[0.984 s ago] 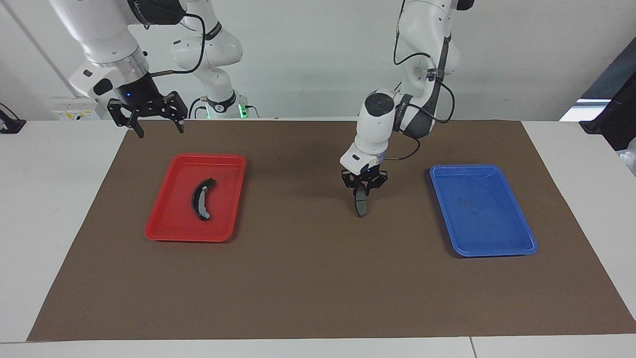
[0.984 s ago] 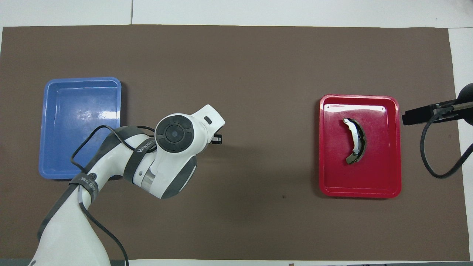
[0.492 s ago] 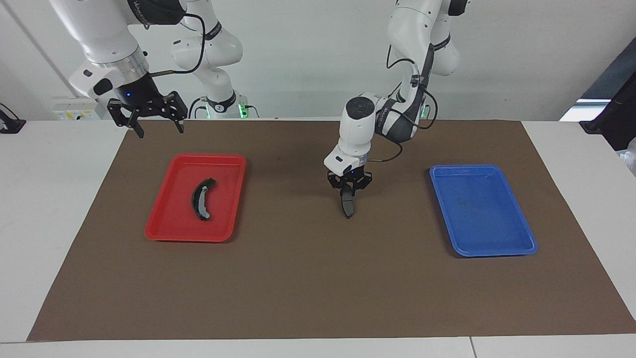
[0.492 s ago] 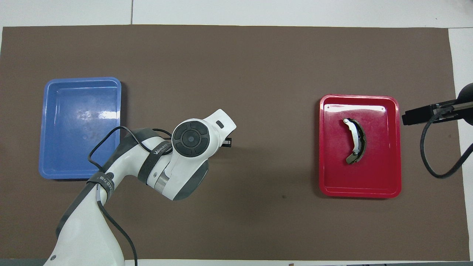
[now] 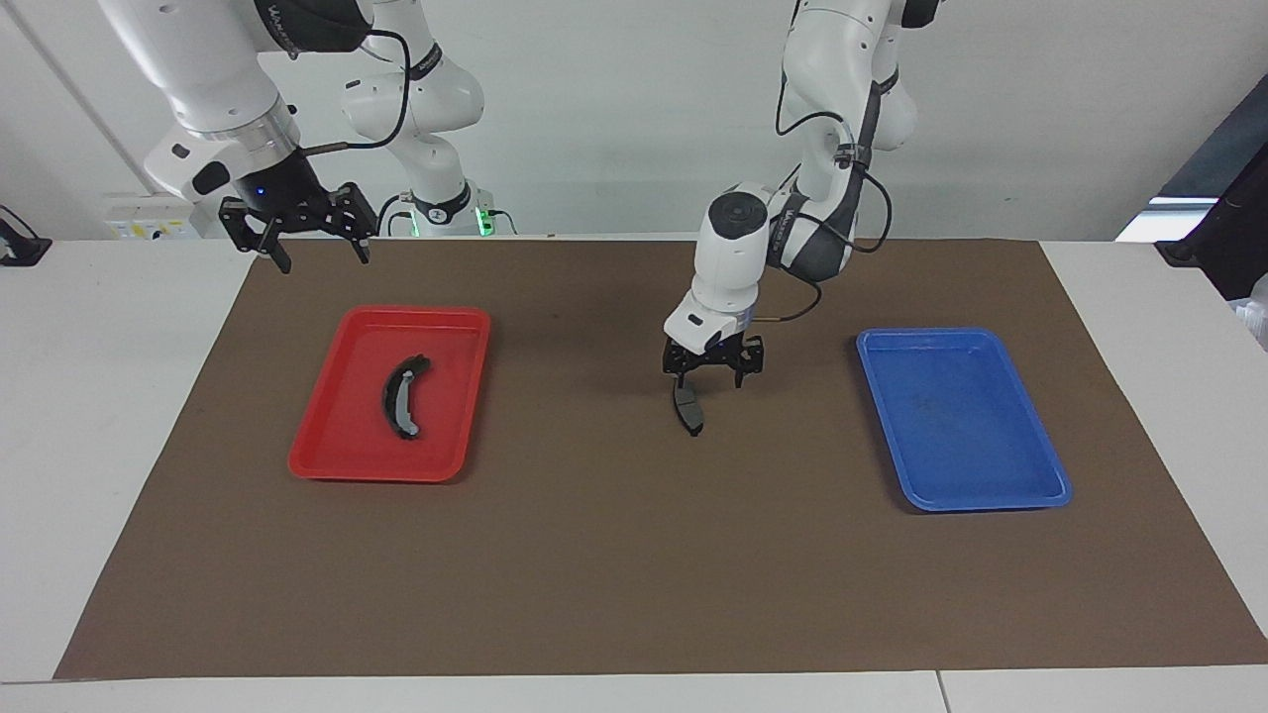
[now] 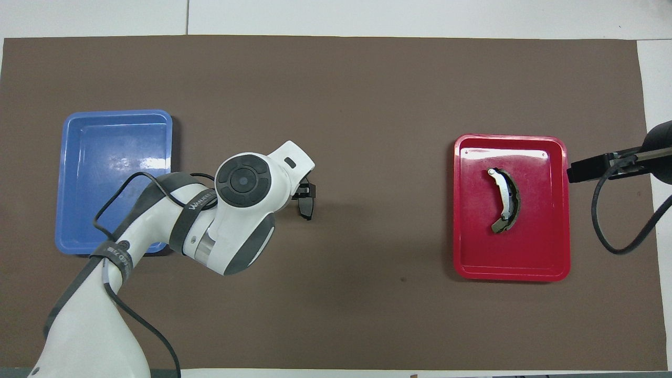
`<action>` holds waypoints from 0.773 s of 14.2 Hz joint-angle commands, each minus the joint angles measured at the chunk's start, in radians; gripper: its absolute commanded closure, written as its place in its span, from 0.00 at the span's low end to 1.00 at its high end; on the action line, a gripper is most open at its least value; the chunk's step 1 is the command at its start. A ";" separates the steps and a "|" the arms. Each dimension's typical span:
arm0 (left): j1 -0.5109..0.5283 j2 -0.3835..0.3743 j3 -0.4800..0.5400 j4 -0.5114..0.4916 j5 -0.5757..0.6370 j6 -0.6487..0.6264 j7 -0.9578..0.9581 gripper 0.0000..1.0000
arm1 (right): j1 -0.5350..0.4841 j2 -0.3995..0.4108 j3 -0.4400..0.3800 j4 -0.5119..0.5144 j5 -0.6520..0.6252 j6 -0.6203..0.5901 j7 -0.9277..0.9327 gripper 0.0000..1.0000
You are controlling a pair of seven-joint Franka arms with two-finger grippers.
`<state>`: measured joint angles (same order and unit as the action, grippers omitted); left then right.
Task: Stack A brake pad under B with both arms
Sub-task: 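Release the small pad with the left gripper while the right gripper reaches the red tray, then grasp the large pad with the right gripper while the left gripper withdraws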
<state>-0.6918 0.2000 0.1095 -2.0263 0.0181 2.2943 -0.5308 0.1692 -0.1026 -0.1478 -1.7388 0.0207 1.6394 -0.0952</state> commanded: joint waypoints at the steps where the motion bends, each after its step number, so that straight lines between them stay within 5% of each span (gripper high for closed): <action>1: 0.112 -0.080 -0.001 -0.003 0.002 -0.071 0.085 0.00 | -0.004 -0.037 0.002 -0.178 0.022 0.150 -0.005 0.00; 6: 0.348 -0.172 0.004 0.005 0.002 -0.205 0.392 0.00 | -0.040 0.124 0.002 -0.353 0.039 0.444 -0.084 0.00; 9: 0.472 -0.220 0.006 0.009 0.002 -0.234 0.492 0.00 | -0.045 0.155 0.001 -0.502 0.044 0.681 -0.112 0.08; 11: 0.547 -0.237 0.006 0.061 0.002 -0.316 0.518 0.00 | -0.063 0.190 0.001 -0.528 0.044 0.717 -0.121 0.13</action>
<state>-0.1980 -0.0121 0.1266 -2.0085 0.0185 2.0637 -0.0409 0.1308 0.0965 -0.1523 -2.2280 0.0441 2.3251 -0.1776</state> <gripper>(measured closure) 0.000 0.101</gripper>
